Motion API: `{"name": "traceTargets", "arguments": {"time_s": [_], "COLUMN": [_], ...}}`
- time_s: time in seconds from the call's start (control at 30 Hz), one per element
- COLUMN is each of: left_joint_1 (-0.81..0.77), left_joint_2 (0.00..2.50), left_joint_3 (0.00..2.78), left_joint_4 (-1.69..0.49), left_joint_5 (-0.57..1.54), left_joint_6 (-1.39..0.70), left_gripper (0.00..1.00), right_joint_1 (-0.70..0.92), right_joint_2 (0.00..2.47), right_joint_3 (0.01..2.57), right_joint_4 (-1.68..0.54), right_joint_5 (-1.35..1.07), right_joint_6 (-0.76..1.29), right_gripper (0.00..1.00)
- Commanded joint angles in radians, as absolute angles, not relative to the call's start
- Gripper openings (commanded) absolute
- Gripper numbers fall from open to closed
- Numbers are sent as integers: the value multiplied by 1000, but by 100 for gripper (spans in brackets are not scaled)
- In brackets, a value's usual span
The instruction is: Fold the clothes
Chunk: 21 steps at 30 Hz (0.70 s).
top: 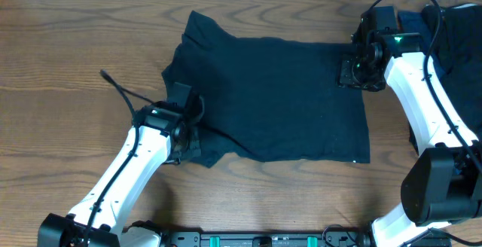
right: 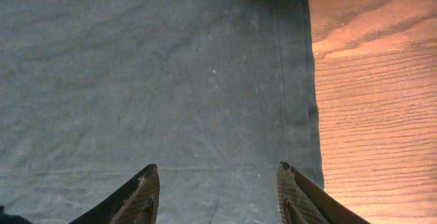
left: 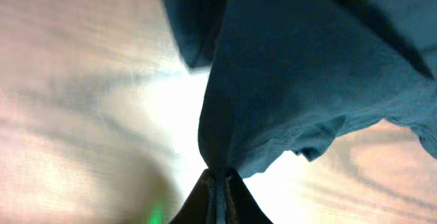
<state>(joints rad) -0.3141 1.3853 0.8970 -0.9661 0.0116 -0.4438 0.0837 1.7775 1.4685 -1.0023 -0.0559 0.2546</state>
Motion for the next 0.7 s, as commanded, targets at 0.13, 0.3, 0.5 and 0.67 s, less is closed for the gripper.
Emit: {"name": "traceTargets", "arguments": {"time_s": [0.13, 0.3, 0.5, 0.67], "left_joint_1": [-311, -311, -319, -356], "left_joint_2": [1377, 1377, 1377, 1377], "left_joint_3": [905, 905, 884, 837], "left_joint_4": [-1090, -1178, -1222, -1214], "left_joint_5": [71, 72, 72, 87], "left_joint_6": [-556, -565, -616, -668], "left_gripper": [6, 6, 6, 6], "right_joint_1": [93, 93, 93, 93], "right_joint_2": [1785, 1785, 1785, 1785], "right_joint_3": [1463, 1463, 1463, 1463], "right_joint_4": [-1003, -1003, -1006, -1008], "right_joint_5": [-60, -60, -60, -60], "right_joint_6": [246, 245, 245, 245], "right_gripper": [54, 54, 55, 56]}}
